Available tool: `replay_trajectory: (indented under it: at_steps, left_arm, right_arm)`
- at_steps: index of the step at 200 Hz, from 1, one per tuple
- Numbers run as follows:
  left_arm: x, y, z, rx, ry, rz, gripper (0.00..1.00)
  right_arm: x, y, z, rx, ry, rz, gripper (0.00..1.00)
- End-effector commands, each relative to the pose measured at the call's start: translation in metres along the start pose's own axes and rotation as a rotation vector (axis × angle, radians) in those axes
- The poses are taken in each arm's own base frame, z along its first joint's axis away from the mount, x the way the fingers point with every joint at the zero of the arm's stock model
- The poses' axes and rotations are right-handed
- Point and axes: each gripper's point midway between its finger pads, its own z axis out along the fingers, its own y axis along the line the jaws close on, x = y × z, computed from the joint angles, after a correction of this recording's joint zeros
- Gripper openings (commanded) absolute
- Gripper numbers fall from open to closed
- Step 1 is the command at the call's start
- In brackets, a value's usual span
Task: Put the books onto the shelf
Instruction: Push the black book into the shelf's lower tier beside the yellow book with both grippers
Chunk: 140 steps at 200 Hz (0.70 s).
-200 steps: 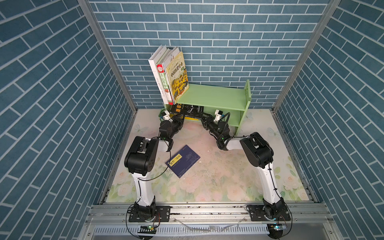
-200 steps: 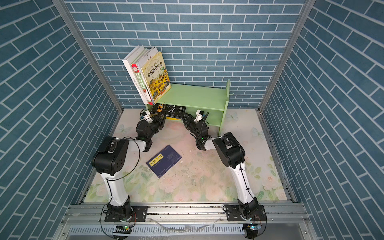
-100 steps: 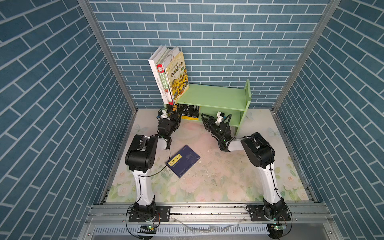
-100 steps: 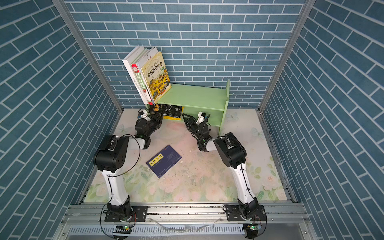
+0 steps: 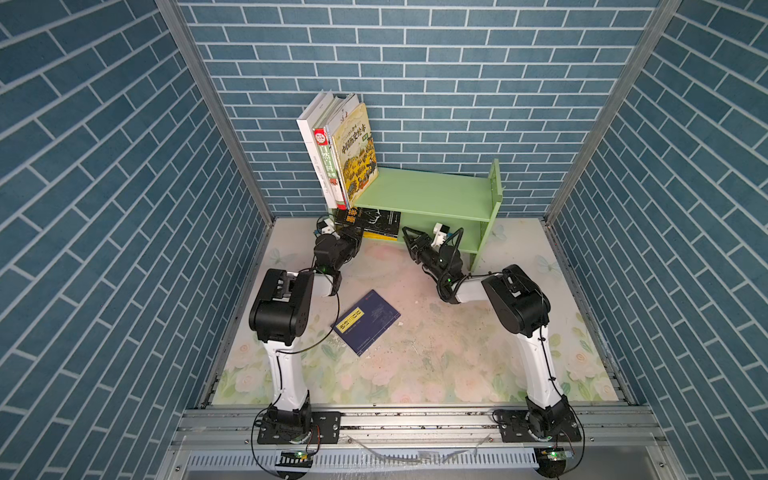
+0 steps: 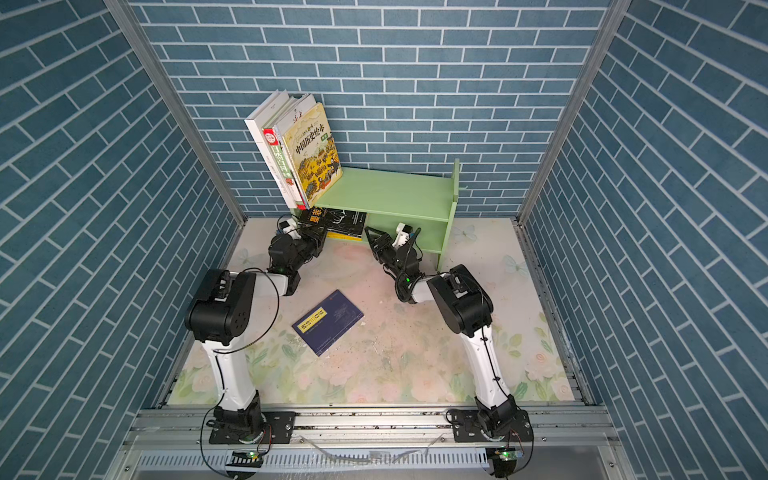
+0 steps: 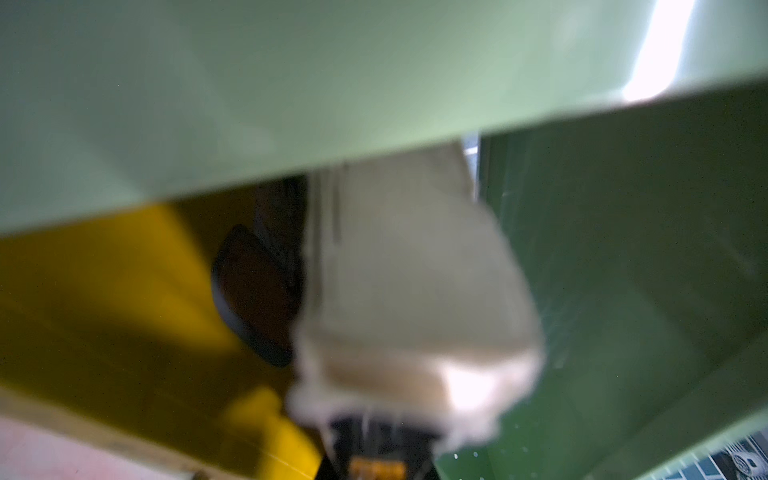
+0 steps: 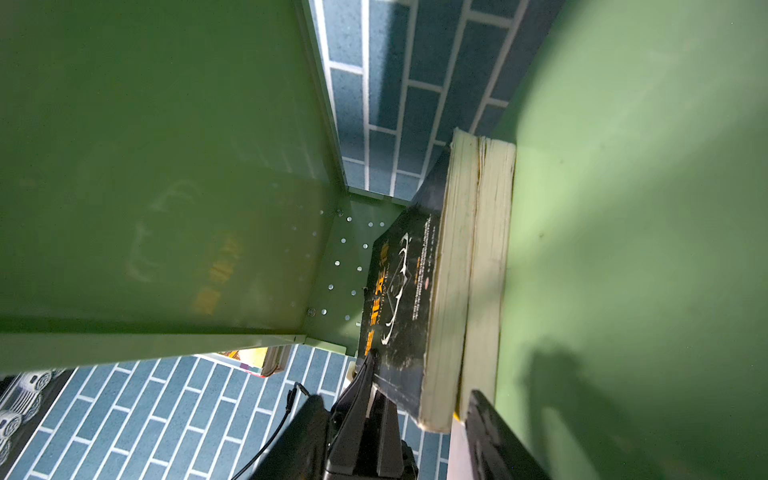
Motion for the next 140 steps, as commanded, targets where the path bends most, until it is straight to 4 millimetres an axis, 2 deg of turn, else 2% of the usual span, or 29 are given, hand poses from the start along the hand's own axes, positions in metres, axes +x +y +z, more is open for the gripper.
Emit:
replay_trajectory:
  at_steps: [1,25,66,87,140]
  left_arm:
    - [-0.005,-0.021,0.0,0.063,0.003,0.037,0.17]
    - [-0.006,-0.017,-0.002,0.053,-0.005,0.031,0.28]
    - [-0.005,-0.012,-0.005,0.001,-0.002,0.003,0.61]
    - [-0.005,-0.014,-0.012,-0.032,-0.007,0.005,0.73]
    - [-0.002,-0.019,-0.025,-0.136,0.023,0.026,0.84]
  right_arm:
    - [-0.008,0.025,-0.001,-0.056,-0.019,-0.029,0.55]
    - [-0.007,0.025,-0.001,-0.056,-0.016,-0.028,0.55]
    - [-0.006,0.024,-0.001,-0.053,-0.014,-0.027,0.55]
    - [-0.007,0.023,-0.001,-0.053,-0.016,-0.028,0.55]
    - [-0.005,0.026,-0.004,-0.058,-0.011,-0.029,0.55]
